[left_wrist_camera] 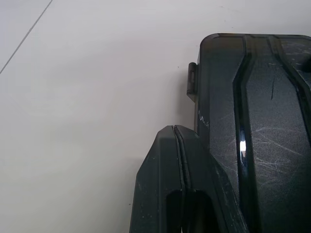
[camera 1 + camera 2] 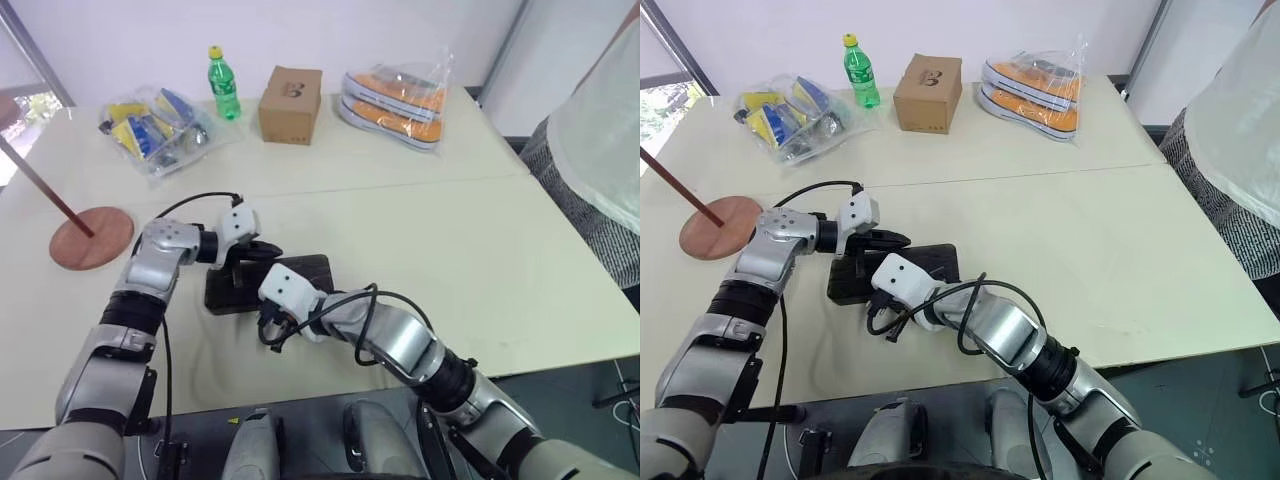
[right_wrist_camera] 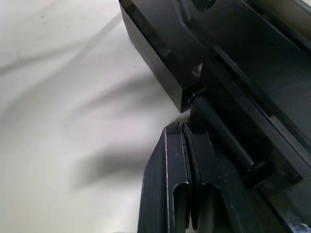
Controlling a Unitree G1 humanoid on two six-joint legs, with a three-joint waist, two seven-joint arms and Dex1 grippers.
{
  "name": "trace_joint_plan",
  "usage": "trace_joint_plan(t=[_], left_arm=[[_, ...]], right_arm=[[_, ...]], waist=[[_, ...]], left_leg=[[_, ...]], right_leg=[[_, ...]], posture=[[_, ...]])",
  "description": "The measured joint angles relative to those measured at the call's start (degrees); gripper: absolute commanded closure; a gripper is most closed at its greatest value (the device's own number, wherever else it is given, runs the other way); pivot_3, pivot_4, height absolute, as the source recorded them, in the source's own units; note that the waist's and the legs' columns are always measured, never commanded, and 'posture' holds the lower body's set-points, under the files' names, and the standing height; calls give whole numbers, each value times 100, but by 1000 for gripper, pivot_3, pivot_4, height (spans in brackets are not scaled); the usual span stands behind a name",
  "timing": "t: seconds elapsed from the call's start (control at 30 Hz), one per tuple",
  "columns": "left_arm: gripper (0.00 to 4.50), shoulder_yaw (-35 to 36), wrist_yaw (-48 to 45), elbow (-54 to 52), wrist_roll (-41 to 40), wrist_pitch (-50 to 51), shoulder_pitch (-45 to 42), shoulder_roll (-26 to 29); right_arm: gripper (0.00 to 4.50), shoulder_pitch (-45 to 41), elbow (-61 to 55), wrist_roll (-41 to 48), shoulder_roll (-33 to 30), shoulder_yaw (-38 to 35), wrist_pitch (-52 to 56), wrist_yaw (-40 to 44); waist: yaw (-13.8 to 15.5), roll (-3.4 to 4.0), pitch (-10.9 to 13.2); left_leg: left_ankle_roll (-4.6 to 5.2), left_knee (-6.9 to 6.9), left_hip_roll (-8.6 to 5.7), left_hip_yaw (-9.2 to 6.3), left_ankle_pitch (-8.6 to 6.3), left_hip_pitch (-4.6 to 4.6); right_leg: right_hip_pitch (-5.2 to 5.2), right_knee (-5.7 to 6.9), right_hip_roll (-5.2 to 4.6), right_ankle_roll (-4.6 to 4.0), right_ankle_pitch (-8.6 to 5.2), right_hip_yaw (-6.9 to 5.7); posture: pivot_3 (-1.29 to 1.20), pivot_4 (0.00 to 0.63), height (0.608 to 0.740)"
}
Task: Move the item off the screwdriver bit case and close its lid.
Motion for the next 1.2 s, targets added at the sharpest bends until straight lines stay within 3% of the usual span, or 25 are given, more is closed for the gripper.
trace_joint_plan(t=[0.47,0.67,0.9,1.2], left_arm=[[4500,14,437,552,40,-548,-160,-134],[4500,307,1043,500,-22,-287,-63,-75],[4500,1415,1760,-1875,-845,1355,866,396],[4500,2815,2640,-5576,-2367,4016,3293,698]], right_arm=[[4437,133,-1003,1390,-232,-1907,1531,669],[4437,23,-1487,1885,-925,-2640,1703,969],[4437,136,-1580,1916,-2222,-3111,1113,1331],[4437,784,-1625,1905,-3400,-3518,-9,2102]], waist=[[17,0,-1],[13,-3,5],[-9,-2,10],[12,-15,20]], left_leg=[[14,1,-1,1,-8,0],[13,1,-2,0,-8,-12],[13,-1,1,-4,-8,-28],[12,-3,3,-3,-9,-21]], right_leg=[[2,-3,-4,1,1,0],[-7,-6,-6,2,1,-2],[-26,-6,-9,3,1,7],[-19,-14,-18,5,-2,12]], posture=[[0,150,740],[0,150,740],[0,150,740],[0,150,740]])
